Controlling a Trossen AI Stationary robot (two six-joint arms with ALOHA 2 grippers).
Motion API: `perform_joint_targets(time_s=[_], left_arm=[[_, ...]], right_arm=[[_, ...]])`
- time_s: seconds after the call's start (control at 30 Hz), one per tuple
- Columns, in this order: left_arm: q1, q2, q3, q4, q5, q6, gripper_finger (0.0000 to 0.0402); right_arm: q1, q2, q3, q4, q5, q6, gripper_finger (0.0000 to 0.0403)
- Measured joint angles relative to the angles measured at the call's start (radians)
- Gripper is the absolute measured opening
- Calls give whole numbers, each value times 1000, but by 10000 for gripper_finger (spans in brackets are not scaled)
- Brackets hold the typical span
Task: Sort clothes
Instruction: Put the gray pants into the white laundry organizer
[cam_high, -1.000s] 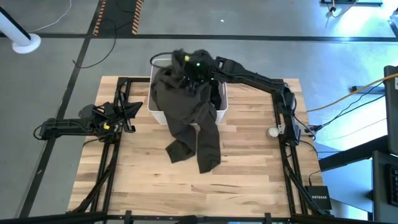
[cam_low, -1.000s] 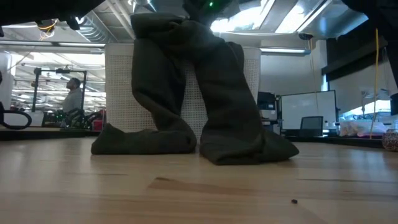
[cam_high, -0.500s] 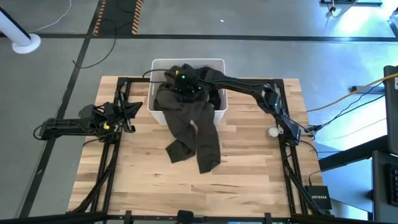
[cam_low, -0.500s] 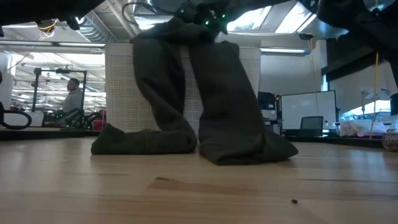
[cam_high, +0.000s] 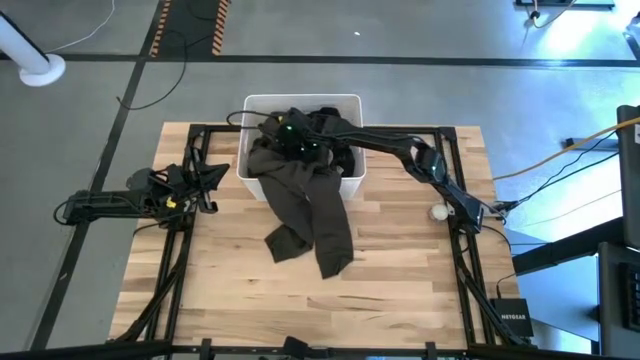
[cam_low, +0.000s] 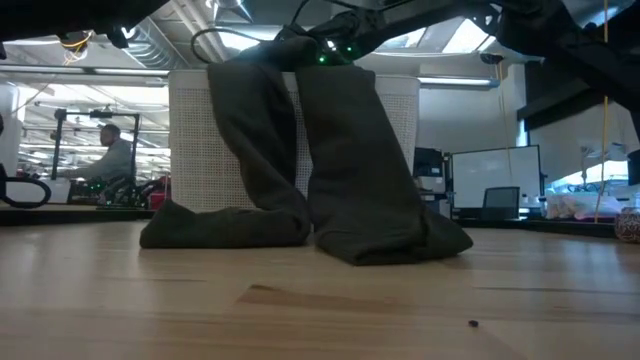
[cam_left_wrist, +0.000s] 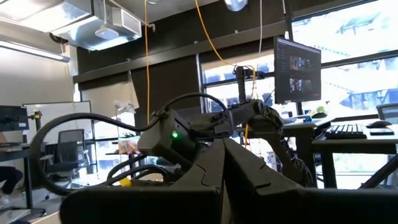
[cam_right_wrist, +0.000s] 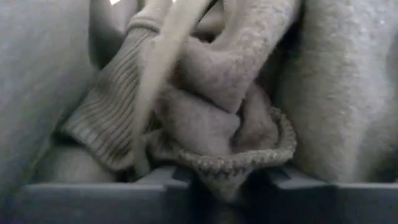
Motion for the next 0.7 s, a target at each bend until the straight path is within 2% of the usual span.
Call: perform_joint_targets(time_s=[0.13,0.23,0.4,0.7], left_arm=[[0,0,0,-1,0,0,0],[0,0,0,-2,0,0,0],[0,0,0,-2,0,-6,0],[0,0,0,-9,0,-6,0]], right_arm=[[0,4,76,-67,-5,16,137],[0,11,154,-122,-4,18,160],[0,-75,139,-93,26,26,173],[0,-213,141,-186,61,29,187]])
